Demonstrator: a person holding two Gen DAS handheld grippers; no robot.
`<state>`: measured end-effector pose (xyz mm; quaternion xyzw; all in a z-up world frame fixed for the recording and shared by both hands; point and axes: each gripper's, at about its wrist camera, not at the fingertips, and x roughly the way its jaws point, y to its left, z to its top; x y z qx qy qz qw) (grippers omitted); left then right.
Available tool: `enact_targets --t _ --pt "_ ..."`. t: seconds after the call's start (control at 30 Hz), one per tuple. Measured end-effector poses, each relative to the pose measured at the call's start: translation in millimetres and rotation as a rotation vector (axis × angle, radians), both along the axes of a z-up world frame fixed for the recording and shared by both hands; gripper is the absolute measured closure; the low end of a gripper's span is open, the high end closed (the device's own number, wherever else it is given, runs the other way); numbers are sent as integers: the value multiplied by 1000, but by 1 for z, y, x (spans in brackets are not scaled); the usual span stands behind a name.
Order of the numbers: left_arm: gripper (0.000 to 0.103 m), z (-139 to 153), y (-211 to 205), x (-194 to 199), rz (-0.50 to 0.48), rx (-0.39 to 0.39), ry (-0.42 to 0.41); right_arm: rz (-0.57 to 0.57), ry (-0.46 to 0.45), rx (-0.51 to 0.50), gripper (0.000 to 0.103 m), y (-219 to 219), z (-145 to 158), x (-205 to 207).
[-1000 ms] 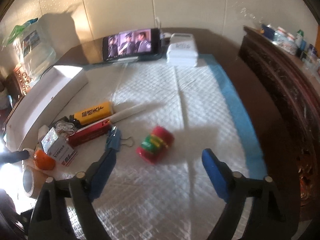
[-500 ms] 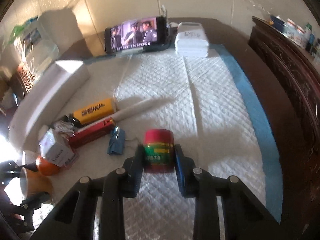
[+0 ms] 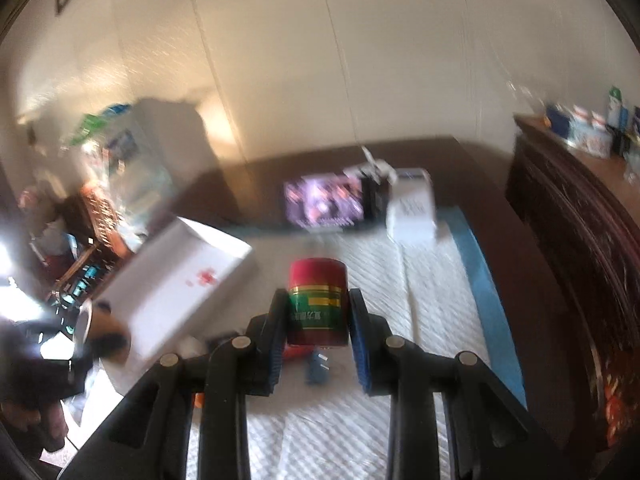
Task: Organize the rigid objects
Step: 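Carry the tape roll into the white tray and open the left gripper while the right carries the can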
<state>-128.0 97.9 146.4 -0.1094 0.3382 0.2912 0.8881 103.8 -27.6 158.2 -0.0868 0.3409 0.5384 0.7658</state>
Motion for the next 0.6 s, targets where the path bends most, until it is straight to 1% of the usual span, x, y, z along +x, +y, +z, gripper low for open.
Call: enact_targets --t 0.03,0.1,0.17,0.23,0.33,0.6 --pt "50 9 6 -5 37 -3 -24 22 -8 11 74 3 3 -7" --pt "50 13 13 -11 91 -6 -38 58 -15 16 74 8 3 -19" --pt "50 9 15 -16 139 10 -19 102 -9 6 74 15 -1 -32" --pt "50 1 16 -22 169 -6 -6 137 1 -9 74 21 -7 -40" --pt "50 -5 17 -28 177 -38 -10 179 0 -15 74 28 -8 -51" --pt "50 -8 21 -44 217 -60 -14 208 -5 0 74 35 -8 -59"
